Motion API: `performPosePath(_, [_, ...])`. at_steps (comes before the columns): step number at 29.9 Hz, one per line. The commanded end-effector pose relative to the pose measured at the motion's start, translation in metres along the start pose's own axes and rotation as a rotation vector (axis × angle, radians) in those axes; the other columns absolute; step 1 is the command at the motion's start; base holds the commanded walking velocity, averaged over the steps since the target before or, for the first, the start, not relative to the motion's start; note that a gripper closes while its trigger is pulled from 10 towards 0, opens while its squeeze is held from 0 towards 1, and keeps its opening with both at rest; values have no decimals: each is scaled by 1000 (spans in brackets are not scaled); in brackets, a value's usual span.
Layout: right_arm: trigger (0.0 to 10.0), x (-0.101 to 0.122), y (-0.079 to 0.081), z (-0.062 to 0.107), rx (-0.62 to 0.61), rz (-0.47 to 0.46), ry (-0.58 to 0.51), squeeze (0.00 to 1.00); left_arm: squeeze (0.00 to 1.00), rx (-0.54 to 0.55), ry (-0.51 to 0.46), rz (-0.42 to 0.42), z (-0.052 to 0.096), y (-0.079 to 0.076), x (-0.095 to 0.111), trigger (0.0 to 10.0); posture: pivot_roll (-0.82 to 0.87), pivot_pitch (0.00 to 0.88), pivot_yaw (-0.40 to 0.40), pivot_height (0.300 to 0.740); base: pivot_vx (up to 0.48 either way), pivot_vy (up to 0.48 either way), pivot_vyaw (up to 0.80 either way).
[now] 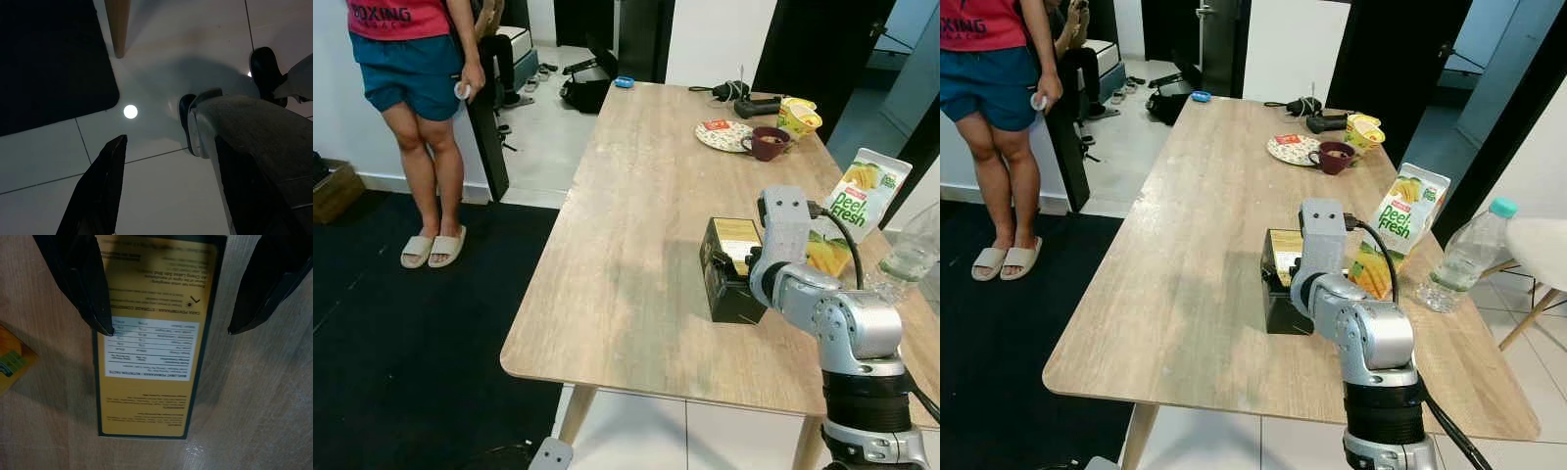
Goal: Restocking fridge
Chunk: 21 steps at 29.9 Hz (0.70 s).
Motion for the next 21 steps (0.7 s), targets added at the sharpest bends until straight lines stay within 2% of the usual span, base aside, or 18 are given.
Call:
performPosePath(1, [10000, -3, -4, -2, -19, -18, 11, 0, 0, -85, 102, 12, 0, -28, -28, 10000, 4, 0, -149, 740, 0, 0, 0])
performPosePath(21, [10000, -2, -6, -4, -45, -20, 2, 0, 0, -87, 101, 12, 0, -29, -27, 10000, 3, 0, -150, 740, 0, 0, 0])
Point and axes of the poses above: a point about 5 cm out from each wrist's last joint towards the gripper, its own z axis pointing back from the gripper into the wrist, its own x axis along the axis of the wrist's last joint, y = z × x, the point moved 1 cm from there along -z, pointing out of the wrist towards the gripper, and after that the axes turned 7 degrees about z, right-handed, at the moved point
